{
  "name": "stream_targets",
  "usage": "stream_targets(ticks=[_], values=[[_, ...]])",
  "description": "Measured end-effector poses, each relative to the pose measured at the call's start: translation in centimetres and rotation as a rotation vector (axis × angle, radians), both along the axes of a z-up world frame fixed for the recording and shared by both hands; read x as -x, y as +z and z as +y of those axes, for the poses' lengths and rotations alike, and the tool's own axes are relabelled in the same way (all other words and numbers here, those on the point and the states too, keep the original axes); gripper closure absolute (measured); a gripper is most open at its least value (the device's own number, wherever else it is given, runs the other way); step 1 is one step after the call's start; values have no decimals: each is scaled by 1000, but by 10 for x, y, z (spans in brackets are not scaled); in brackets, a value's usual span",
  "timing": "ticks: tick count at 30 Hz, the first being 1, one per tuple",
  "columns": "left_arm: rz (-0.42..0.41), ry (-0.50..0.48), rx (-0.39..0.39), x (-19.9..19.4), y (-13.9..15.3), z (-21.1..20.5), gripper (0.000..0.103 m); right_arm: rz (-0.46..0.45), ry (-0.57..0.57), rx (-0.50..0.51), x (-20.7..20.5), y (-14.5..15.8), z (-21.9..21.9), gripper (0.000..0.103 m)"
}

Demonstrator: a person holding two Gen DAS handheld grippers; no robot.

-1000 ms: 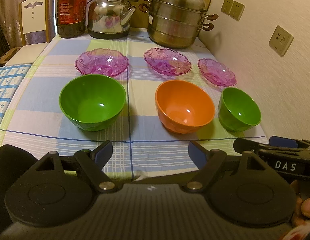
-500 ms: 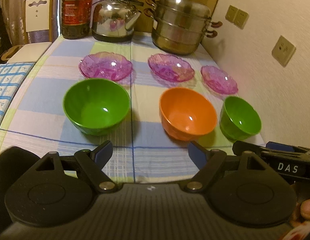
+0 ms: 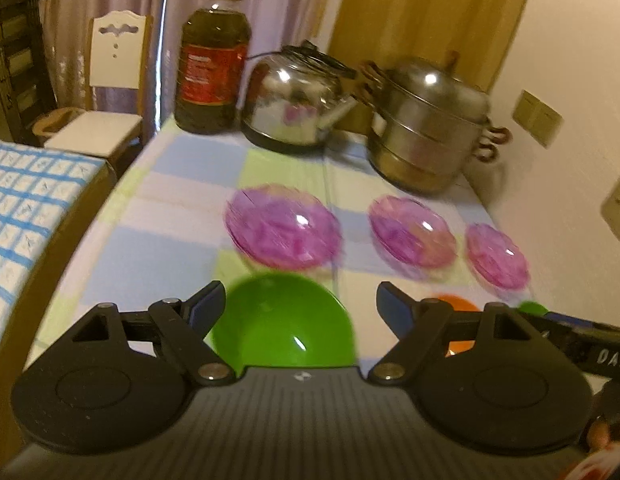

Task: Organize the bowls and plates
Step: 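Close the left tool on a pink plate rim while the right tool grasps another pink plate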

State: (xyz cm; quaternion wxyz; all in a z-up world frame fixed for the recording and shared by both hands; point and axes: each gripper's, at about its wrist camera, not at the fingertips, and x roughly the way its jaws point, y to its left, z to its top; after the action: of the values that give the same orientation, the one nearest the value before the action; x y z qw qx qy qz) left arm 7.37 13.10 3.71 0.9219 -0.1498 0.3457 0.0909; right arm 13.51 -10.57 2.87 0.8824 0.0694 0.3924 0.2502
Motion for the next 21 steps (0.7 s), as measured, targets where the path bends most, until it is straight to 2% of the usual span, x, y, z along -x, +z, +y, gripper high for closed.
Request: stream_targets(ticks=[7,11,15,21], values=[[45,-18,-5,-64,-29,59,23,89,-21,-60,-81,-28,42,7],[95,-36,-13,-100,-55,81,26,154,-15,-74,-122,-54,63,21],[124,-52,-23,-133,-80,97,28,207,-13,-59,-157,-85,84,25],[184,-95,-31,-171,-112,116,36,322,-2,-29,-197,-130,116,33]])
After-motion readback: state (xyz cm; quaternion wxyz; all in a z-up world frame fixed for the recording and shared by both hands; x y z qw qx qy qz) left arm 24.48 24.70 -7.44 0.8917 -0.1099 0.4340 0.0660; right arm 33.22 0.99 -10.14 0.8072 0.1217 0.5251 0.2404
